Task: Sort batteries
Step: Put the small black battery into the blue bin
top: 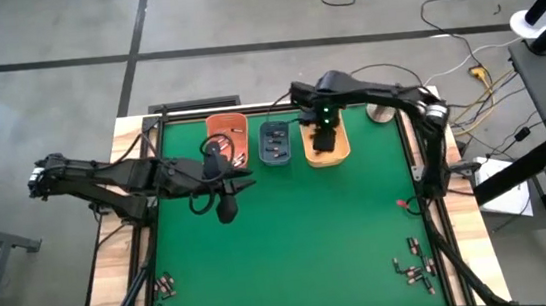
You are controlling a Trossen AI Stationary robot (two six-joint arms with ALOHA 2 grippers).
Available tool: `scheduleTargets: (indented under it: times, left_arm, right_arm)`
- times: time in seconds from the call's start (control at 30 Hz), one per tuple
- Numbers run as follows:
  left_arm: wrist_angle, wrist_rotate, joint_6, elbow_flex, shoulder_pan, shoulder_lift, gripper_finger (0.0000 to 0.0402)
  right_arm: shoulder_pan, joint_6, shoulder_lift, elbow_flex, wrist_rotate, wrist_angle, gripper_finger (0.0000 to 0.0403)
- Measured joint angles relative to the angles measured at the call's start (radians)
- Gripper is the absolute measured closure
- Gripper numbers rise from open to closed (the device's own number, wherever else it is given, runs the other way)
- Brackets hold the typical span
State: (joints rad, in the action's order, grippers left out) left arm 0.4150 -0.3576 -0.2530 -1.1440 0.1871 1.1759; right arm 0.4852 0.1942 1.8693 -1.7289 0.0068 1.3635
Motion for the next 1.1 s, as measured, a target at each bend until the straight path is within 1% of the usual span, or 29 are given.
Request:
scheduleTargets:
  times: [0.13, 0.23, 0.37, 0.47, 0.57, 0.63, 0.77, 0.87, 0.97, 1.1]
  left_arm:
    - [-0.001, 0.011, -0.021, 0.021, 0.000, 0.000, 0.0310]
    - [-0.005, 0.016, -0.045, 0.044, 0.001, 0.000, 0.0310]
    - [-0.037, 0.018, -0.052, 0.086, 0.001, 0.000, 0.0310]
    - [-0.110, 0.019, -0.048, 0.123, 0.001, 0.000, 0.0310]
    - [-0.198, 0.018, -0.042, 0.159, 0.001, 0.001, 0.0310]
    - [-0.229, 0.019, -0.041, 0.168, 0.001, 0.001, 0.0310]
    - [-0.235, 0.035, -0.048, 0.169, 0.002, 0.001, 0.0310]
    - [-0.239, 0.102, -0.053, 0.165, 0.002, 0.001, 0.0310]
    - [-0.227, 0.114, -0.049, 0.165, 0.003, 0.001, 0.0310]
    - [-0.225, 0.114, -0.049, 0.165, 0.002, 0.001, 0.0310]
  right_arm:
    - [-0.118, -0.144, -0.150, 0.016, -0.021, 0.067, 0.0291]
    - [-0.248, -0.296, -0.278, 0.068, -0.054, 0.068, 0.0301]
    - [-0.461, -0.584, -0.410, 0.157, -0.054, 0.049, 0.0307]
    - [-0.630, -0.863, -0.464, 0.246, 0.019, 0.005, 0.0306]
    - [-0.771, -1.130, -0.470, 0.353, 0.013, -0.074, 0.0298]
    - [-0.852, -1.302, -0.455, 0.424, -0.013, -0.132, 0.0289]
    - [-0.977, -1.567, -0.418, 0.550, -0.118, -0.278, 0.0266]
    - [-1.036, -1.814, -0.383, 0.631, -0.205, -0.355, 0.0253]
    - [-1.080, -1.946, -0.357, 0.688, -0.265, -0.424, 0.0242]
    - [-1.112, -2.043, -0.334, 0.743, -0.319, -0.513, 0.0237]
